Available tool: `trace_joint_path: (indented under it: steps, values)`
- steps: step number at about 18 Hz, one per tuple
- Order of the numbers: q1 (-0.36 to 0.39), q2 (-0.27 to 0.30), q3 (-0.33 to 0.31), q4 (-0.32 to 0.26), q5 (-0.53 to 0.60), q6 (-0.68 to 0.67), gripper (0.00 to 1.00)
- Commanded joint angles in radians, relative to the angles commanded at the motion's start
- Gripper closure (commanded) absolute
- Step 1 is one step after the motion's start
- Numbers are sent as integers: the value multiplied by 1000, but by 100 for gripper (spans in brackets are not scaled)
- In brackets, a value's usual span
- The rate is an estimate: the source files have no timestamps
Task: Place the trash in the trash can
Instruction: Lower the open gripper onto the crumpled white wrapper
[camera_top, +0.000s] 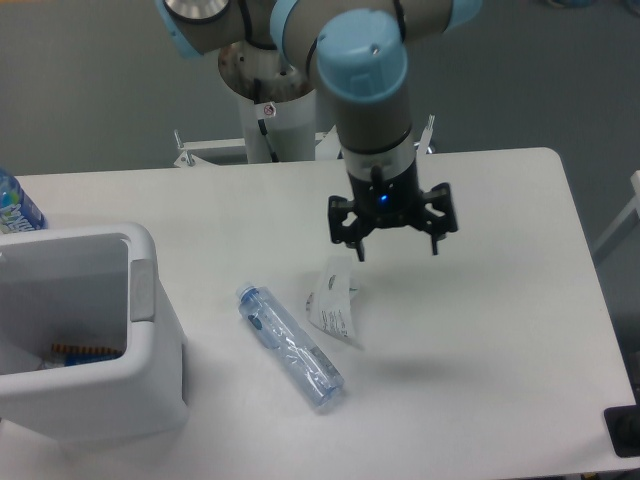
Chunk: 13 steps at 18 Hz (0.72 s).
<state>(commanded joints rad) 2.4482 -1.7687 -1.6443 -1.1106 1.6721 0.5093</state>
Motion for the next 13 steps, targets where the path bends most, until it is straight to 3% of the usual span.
trace_joint_path:
  steps: [13]
  values:
    - [-14,-123,-135,12,11,3,0]
